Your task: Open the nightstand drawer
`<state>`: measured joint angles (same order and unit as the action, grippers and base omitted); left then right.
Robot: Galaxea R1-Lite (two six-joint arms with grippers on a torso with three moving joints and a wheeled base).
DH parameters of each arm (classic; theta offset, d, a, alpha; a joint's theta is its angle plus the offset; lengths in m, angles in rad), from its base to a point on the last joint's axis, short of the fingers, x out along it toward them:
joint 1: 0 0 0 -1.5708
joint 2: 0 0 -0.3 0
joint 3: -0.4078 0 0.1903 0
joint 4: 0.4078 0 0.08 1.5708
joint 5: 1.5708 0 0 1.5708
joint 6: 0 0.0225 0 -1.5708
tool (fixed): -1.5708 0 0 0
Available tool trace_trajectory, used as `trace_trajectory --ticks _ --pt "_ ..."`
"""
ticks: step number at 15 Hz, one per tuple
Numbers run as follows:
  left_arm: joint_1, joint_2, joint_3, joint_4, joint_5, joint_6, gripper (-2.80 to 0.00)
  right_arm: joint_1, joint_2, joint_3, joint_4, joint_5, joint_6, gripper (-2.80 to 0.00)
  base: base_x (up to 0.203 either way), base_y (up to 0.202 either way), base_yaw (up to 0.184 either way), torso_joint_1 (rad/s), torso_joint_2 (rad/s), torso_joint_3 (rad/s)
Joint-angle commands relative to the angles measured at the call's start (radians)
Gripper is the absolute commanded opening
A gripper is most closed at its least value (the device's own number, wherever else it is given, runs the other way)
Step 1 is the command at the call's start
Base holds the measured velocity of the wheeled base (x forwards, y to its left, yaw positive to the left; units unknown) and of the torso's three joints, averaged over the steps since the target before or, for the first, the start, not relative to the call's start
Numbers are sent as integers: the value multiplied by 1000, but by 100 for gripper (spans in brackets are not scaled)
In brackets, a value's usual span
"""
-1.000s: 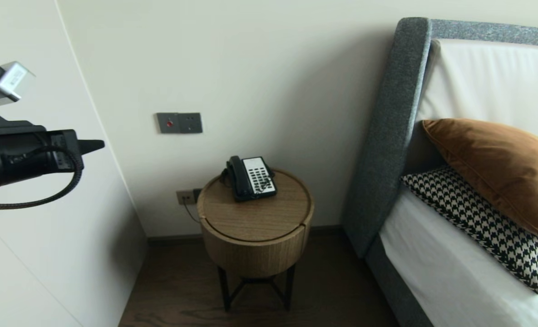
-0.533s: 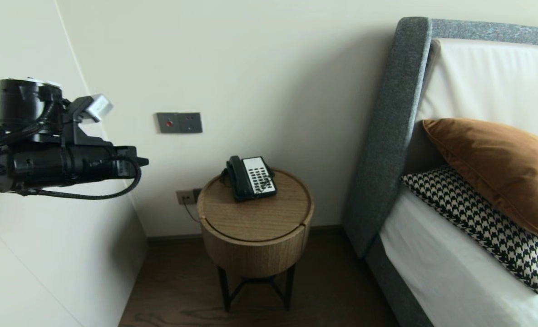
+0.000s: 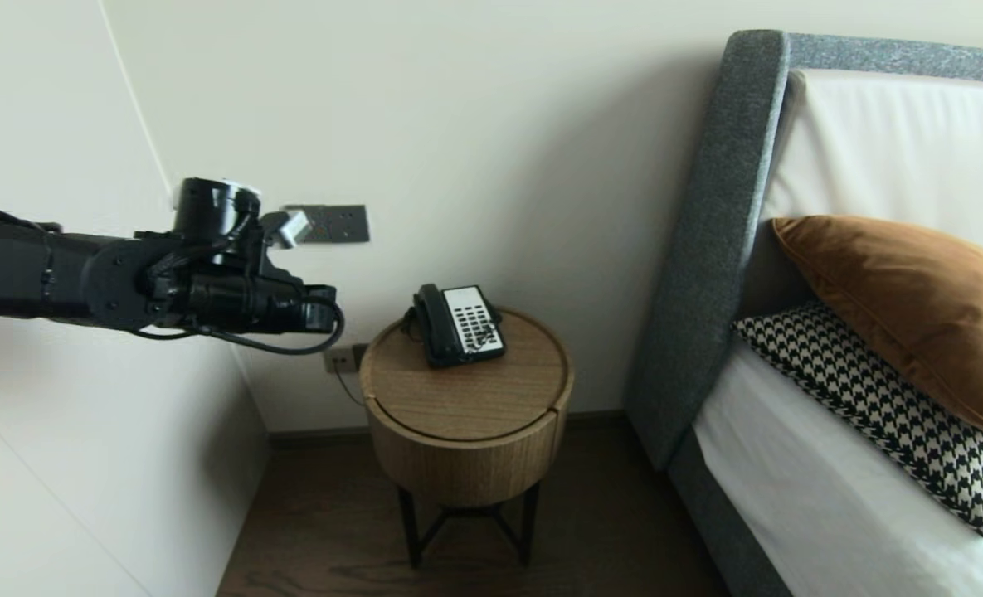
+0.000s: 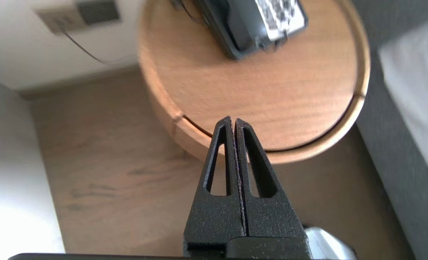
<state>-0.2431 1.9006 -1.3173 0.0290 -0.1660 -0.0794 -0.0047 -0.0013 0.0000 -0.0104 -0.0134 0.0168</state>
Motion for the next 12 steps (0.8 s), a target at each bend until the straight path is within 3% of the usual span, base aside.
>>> trace_trajectory --ticks 1,10,12 --pt "-23 93 -57 23 -1 -1 -280 0 -8 5 0 0 0 -280 0 0 0 0 0 0" --pt "-101 428 -431 155 0 -3 -280 0 -8 5 0 0 0 -280 0 0 0 0 0 0" --pt "-109 479 -465 190 0 -4 -280 0 -8 5 0 0 0 -280 0 0 0 0 0 0"
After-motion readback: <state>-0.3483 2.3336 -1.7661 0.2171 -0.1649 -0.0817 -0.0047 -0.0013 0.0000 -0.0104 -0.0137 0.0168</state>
